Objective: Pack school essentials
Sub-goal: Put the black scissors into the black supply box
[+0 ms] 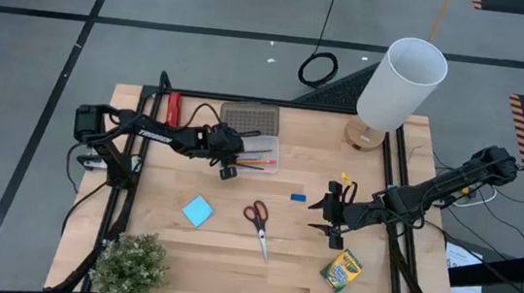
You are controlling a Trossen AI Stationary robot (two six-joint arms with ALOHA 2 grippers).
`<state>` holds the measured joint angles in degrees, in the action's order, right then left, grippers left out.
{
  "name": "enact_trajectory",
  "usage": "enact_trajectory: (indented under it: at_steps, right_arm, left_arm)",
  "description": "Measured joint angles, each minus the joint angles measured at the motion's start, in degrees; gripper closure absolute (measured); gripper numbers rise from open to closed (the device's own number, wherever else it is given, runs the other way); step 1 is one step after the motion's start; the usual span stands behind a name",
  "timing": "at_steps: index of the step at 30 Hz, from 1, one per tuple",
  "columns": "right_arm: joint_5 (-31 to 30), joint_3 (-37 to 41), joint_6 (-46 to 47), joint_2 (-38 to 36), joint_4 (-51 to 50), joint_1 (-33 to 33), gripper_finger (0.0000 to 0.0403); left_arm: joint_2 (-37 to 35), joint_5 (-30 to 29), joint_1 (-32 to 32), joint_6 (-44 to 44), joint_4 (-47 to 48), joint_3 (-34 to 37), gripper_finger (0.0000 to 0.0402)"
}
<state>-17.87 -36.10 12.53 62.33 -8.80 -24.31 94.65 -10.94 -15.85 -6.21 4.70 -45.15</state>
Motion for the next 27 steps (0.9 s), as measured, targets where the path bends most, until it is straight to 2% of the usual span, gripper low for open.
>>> enact_trajectory:
  at_steps: [8,14,17,27]
  right_arm:
    - [-1.15,0.00,0.21,0.00,-0.02,-0.01,0.0181]
    - [-2.03,0.00,0.46,0.01,-0.02,0.02,0.0181]
    - [-4.46,0.02,1.18,0.04,0.09,0.08,0.0181]
    - [-4.57,7.63,-0.15,0.04,8.41,4.89,0.0181]
  left_arm:
    - [0.00,0.00,2.03,0.85,1.57,-5.19,0.0266]
    - [-0.07,-0.02,3.78,2.95,9.78,-11.98,0.0266]
    - [-0.07,-0.02,4.68,3.79,13.30,-14.84,0.0266]
    - [-0.08,-0.06,7.89,3.56,23.97,-21.67,0.0266]
